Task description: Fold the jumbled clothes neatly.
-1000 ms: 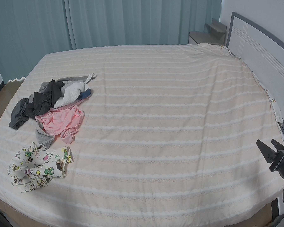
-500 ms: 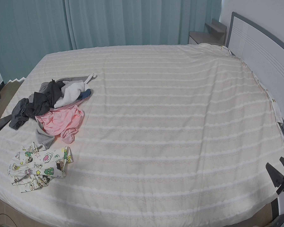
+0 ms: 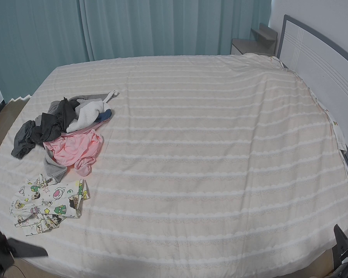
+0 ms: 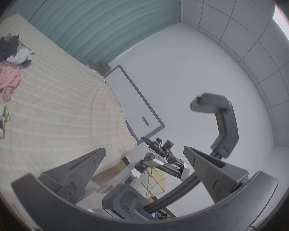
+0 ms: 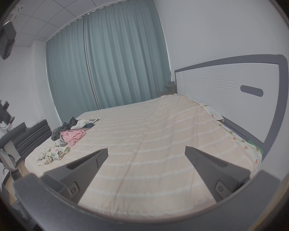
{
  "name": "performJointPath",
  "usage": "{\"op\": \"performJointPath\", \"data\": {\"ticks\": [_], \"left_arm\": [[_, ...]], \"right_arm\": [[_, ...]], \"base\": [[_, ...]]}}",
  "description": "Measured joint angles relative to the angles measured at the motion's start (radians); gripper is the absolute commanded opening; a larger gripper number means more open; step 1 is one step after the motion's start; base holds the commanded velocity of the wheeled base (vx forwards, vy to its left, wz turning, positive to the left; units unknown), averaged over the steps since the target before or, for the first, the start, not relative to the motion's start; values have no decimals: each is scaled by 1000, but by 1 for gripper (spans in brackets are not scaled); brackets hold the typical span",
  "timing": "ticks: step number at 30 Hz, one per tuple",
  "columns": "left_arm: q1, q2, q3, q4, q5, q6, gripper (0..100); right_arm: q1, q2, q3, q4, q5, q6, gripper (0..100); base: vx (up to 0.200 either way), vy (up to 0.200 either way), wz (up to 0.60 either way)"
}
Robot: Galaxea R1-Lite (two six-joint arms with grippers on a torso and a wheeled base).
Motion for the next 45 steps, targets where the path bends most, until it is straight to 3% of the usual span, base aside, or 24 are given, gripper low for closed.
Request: {"op": "performJointPath", "data": {"ticks": [8, 12, 16, 19, 23, 27, 30, 34, 36, 41, 45], "left_arm": [[-22, -359, 108, 257, -7, 15, 100], [8, -493, 126, 390, 48, 146, 100], [112, -562, 131, 443, 159, 320, 100], [220, -585, 132, 482, 209, 382, 100], [353, -601, 125, 530, 262, 400, 100], [402, -609, 79, 539, 267, 333, 100], [376, -611, 44, 545, 267, 289, 100], [249, -613, 3, 558, 251, 238, 100], [168, -614, -16, 570, 211, 214, 100], [21, -614, -73, 591, 19, 169, 100], [-50, -598, -139, 598, -5, 145, 100]], "right_arm": [[-9, -60, 0, 38, -5, -33, 100], [-11, -73, 0, 46, -12, -76, 100], [-13, -81, 0, 52, -22, -126, 100], [-14, -84, 0, 53, -28, -147, 100], [-14, -86, 0, 56, -37, -167, 100], [-14, -87, 0, 56, -44, -172, 100], [-14, -88, 0, 57, -45, -172, 100], [-14, -88, 0, 59, -31, -170, 100], [-14, -88, 0, 60, -11, -169, 100], [-13, -88, 0, 62, 50, -166, 100], [-13, -88, 0, 62, 67, -164, 100]], "base": [[0, 0, 0], [0, 0, 0], [0, 0, 0], [0, 0, 0], [0, 0, 0], [0, 0, 0], [0, 0, 0], [0, 0, 0], [0, 0, 0], [0, 0, 0], [0, 0, 0]]}}
